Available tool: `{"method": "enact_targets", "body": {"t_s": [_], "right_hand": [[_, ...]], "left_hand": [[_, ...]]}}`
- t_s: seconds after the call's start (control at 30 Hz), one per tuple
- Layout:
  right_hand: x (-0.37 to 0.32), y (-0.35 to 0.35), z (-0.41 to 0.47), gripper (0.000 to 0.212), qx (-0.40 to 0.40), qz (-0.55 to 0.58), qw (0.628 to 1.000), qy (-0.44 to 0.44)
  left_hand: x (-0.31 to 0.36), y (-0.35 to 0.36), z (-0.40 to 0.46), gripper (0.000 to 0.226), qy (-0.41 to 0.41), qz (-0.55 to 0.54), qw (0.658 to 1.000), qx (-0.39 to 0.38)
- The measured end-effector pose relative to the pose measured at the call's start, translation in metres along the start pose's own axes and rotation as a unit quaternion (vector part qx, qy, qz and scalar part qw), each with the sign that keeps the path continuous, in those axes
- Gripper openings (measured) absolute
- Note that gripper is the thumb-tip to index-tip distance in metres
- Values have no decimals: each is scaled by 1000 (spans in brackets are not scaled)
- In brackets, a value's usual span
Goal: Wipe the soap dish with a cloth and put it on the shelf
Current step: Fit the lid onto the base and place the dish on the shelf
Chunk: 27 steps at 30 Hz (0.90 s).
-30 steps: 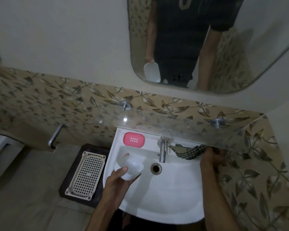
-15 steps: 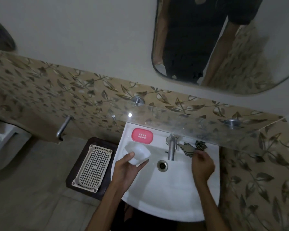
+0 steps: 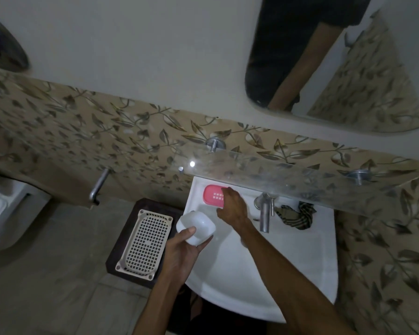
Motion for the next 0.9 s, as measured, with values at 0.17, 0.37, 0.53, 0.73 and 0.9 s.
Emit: {"method": "enact_targets", "body": {"t_s": [0.17,0.37,0.53,0.73,0.9], "right_hand": [[-6,1,29,82,-32,-159,985,-57],[-7,-3,26,96,9,-101,994,-31],[-3,-4,-7,95,21,203,977,64],[14,-2,-68,66,-47,480,875,51],[34,-35,-108,65,-9,468,883,-8]], "left_hand": [[13,-11,-1,77,-5,14,1000,-5],[16,-15,-5,93,-20,41,999,-8],[13,-14,0,95,-16,80,996,35],[4,9,10,84,-49,192,980,30],[-11,40,16,60,-89,285,954,-2]]}}
Point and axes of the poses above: each hand's wrist, its own z-axis towards the middle knuckle, its own y-axis out of the palm, x = y × z, the point moved 1 cm from there along z, towards the middle knuckle, and after that the axes turned 12 degrees about -z, right-handed, at the moved point
